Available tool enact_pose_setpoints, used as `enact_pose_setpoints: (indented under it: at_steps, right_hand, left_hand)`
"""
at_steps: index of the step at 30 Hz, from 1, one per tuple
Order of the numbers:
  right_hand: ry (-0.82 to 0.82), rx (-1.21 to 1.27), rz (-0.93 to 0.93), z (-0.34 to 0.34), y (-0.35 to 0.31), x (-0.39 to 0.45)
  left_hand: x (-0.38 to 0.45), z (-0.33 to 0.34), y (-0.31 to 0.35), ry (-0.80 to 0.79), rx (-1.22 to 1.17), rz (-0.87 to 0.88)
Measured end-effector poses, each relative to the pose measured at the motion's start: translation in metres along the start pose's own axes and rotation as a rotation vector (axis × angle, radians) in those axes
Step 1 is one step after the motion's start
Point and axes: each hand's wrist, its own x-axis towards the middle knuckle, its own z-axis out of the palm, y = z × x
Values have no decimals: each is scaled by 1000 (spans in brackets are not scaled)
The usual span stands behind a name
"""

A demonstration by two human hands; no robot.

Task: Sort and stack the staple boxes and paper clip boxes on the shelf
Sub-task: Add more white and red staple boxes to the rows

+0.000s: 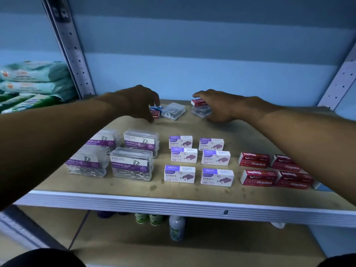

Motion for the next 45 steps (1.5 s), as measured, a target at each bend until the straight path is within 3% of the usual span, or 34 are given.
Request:
enact_pose_setpoints:
  at_steps: [7,21,30,45]
  right_hand:
    - [-30,-100,-15,2,-2,12]
    - [181,48,-76,7,4,-4]
    - [151,79,-53,-3,8,-28]
    - [106,146,-62,-13,15,-76]
  left_hand:
    - [12,9,-9,-8,18,1]
    - [8,15,-11,28,13,65]
    - [-5,5,5,168,-47,140]
    - [-14,-11,67,156,-54,261]
